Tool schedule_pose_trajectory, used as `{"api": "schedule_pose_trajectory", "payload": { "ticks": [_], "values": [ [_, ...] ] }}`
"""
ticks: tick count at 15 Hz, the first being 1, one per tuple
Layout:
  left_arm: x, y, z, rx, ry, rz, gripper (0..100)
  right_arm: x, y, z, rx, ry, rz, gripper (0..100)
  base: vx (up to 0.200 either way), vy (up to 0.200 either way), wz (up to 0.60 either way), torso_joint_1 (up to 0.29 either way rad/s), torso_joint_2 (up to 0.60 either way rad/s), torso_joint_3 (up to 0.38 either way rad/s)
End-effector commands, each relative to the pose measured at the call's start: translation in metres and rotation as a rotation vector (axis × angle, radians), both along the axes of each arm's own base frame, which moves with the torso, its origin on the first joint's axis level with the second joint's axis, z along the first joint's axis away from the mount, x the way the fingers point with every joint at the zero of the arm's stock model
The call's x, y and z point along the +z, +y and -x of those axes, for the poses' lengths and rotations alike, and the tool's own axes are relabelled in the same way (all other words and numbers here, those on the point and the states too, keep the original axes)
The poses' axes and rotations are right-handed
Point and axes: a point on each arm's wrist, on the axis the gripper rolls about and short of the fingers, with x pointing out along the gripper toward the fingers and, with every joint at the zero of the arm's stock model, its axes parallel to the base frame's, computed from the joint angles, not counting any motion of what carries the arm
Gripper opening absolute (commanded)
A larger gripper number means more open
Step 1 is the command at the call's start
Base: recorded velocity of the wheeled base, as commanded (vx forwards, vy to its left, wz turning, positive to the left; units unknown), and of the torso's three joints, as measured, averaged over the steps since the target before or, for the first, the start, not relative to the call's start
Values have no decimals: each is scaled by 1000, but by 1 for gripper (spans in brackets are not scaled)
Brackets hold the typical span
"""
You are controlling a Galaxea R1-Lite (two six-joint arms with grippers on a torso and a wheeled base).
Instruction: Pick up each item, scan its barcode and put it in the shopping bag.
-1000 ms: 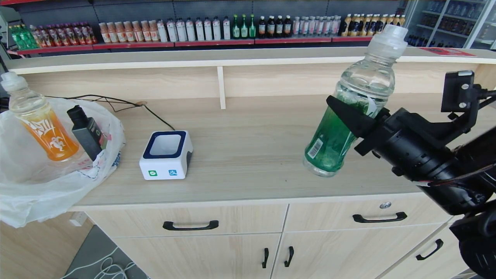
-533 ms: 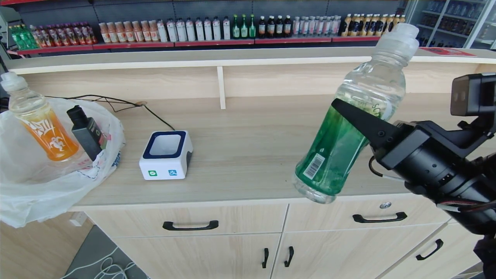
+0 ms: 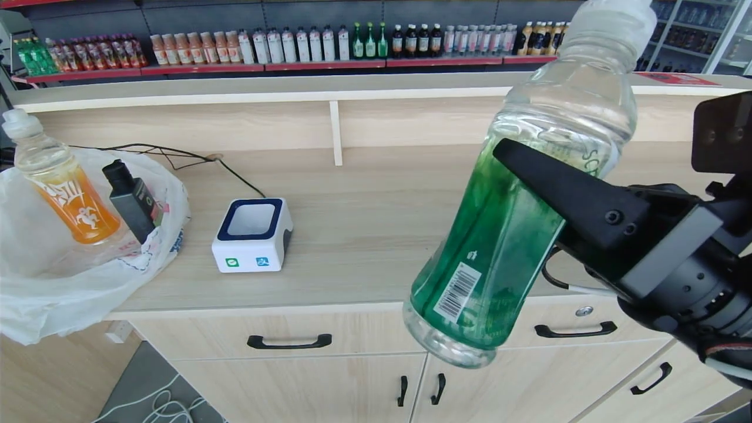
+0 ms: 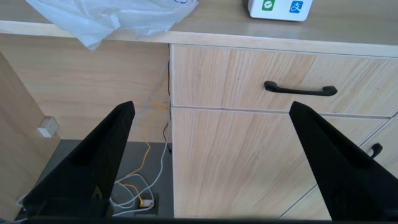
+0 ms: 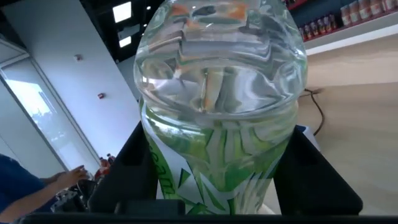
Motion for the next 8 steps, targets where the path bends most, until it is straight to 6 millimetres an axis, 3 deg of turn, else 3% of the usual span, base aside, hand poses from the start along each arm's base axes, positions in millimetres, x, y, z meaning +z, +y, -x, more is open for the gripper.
{"api": "schedule_pose_trajectory", "payload": {
  "ticks": [1, 5, 8],
  "values": [
    [0, 0, 0, 0, 0, 0, 100, 8, -8, 12, 22, -8, -34, 0, 0, 0, 0, 0, 0, 0],
    [0, 0, 0, 0, -1, 0, 100, 10, -33, 38, 87, 12, -66, 0, 0, 0, 0, 0, 0, 0],
    [0, 0, 0, 0, -1, 0, 100, 6, -34, 39, 90, 29, -58, 0, 0, 0, 0, 0, 0, 0]
  ]
}}
